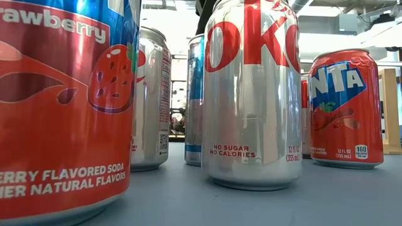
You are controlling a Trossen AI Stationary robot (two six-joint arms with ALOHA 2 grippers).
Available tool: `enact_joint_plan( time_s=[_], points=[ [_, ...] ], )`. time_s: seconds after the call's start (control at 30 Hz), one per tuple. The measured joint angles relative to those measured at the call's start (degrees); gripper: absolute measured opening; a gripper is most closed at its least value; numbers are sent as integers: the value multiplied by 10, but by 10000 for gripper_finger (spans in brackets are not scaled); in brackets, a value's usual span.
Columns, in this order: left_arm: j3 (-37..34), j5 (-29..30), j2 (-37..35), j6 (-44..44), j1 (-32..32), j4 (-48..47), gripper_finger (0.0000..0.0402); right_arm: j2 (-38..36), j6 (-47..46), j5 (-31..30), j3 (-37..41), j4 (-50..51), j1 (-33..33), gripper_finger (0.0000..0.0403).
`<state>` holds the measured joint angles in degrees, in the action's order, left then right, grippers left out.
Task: Place canned beverage on shelf
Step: Put the right blue soda can aligned with the other blue soda can on the shelf
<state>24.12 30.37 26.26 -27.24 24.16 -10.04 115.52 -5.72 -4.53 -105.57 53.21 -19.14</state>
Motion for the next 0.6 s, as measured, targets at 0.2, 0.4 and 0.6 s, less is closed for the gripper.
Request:
enact_joint_plan(
  time_s=[0.2, 0.4, 0.6],
  points=[
    [0, 0, 0, 0, 0, 0, 341, 1, 0, -15, -5, 10, -2, 275],
    [0, 0, 0, 0, 0, 0, 341, 1, -2, -18, -6, 9, -2, 275],
    [0, 0, 0, 0, 0, 0, 341, 1, -2, -20, -6, 9, -2, 275]
  ],
)
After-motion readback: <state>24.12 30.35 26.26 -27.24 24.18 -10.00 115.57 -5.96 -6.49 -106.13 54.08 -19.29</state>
